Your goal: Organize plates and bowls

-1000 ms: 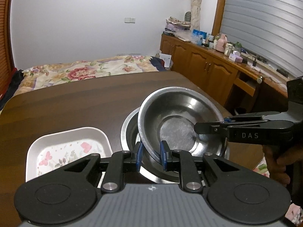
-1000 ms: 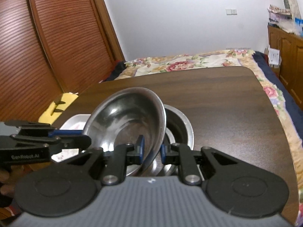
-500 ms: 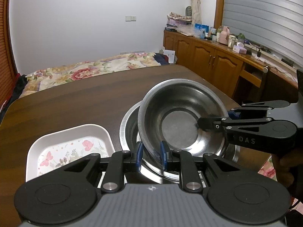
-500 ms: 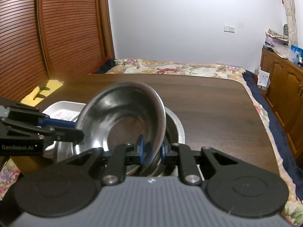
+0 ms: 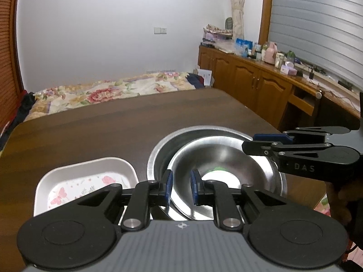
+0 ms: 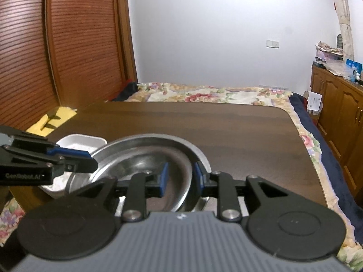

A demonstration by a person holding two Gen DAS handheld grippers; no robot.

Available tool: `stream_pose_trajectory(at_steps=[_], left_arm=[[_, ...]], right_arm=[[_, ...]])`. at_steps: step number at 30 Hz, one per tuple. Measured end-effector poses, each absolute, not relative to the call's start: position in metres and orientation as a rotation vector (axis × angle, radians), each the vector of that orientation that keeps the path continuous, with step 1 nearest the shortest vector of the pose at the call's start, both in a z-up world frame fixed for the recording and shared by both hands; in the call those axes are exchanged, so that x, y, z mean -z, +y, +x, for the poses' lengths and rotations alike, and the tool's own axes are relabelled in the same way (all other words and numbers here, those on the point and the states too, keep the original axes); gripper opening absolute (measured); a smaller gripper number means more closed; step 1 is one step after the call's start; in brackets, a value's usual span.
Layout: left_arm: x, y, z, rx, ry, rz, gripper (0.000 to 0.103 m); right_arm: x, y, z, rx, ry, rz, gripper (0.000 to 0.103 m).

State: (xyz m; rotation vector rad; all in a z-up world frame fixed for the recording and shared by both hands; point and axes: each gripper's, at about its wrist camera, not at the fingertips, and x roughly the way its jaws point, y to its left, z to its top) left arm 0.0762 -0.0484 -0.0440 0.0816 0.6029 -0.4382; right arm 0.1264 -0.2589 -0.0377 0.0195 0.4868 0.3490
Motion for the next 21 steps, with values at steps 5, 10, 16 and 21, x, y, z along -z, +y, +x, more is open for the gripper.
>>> stream_pose_trajectory(at_steps=[5, 10, 16, 21], left_arm=[[0.039, -0.046, 0.072, 0.435, 0.560, 0.072, 0.026], [0.040, -0.042, 0.068, 0.421, 0.512, 0.042, 0.059], [0.047, -0.038, 0.067, 0.401, 0.494, 0.031, 0.086], [0.050, -0.034, 0.067, 0.370, 0.474, 0.024, 0.093]], right_arm=[[0.039, -0.264, 0.120, -0.326, 0.453, 0.055, 0.027], [0.045, -0.266, 0.116, -0.302, 0.423, 0.074, 0.047], [0.050, -0.265, 0.116, -0.289, 0.414, 0.075, 0.062], [0.053, -0.263, 0.113, -0.270, 0.394, 0.065, 0.086]])
